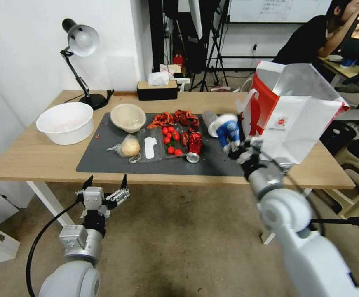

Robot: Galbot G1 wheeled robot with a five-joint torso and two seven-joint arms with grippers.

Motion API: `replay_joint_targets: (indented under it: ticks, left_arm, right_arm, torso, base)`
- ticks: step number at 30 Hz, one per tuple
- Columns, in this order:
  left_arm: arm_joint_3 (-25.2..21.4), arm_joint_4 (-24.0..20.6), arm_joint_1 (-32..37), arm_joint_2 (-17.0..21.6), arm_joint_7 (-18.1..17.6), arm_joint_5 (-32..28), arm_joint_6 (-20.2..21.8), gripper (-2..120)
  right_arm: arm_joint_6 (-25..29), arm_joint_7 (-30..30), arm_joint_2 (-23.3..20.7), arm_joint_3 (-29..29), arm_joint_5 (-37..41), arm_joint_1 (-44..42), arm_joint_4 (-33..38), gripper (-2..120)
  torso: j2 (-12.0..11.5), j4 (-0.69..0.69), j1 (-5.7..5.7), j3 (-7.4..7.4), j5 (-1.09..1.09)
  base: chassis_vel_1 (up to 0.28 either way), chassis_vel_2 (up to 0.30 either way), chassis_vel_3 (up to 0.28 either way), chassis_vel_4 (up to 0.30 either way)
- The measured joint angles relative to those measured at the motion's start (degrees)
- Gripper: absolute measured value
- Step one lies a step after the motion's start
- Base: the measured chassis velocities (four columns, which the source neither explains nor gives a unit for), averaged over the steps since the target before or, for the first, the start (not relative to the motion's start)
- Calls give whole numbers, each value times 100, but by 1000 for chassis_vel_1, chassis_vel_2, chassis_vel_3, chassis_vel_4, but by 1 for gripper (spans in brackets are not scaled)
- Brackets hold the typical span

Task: Pick up the trash from the table and place it into the takeout bag.

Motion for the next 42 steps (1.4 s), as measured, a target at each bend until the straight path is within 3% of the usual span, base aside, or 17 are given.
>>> replay_joint_targets:
  ticks: [7,9,14,26,34,40,42]
  left_arm:
    - [12,5,20,-23,4,44,-79,100]
    - [14,3,46,-29,5,67,-132,100]
    - [10,-1,86,-44,7,89,-215,100]
    - [2,-7,116,-49,10,122,-289,100]
    - [5,-11,123,-50,18,138,-302,100]
    - [8,2,117,-47,23,142,-313,100]
    - [8,5,117,-48,23,142,-317,100]
  right_arm:
    - [457,115,-613,332,640,791,-132,1]
    - [484,616,-1062,351,892,1439,-486,1]
    - [279,1484,-1466,109,1174,2338,-1272,1]
    - [-678,2727,-1397,-62,1476,2865,-1790,1]
    - [-1026,2952,-1389,-54,1510,2827,-1768,23]
    - [-1169,3002,-1397,-12,1510,2753,-1742,51]
    - [-1175,3004,-1399,-8,1509,2745,-1737,53]
  torso:
    - [0,1,0,1,0]
    - [0,1,0,1,1]
    - [-1,2,1,1,0]
    - [-1,1,1,1,-1]
    - [-1,1,1,1,0]
    - [-1,1,1,1,0]
    - [-1,1,1,1,-1]
  base:
    - [0,0,0,0]
    - [0,0,0,0]
    - [0,0,0,0]
    - [0,0,0,0]
    - [0,0,0,0]
    - [0,0,0,0]
    - [0,0,0,0]
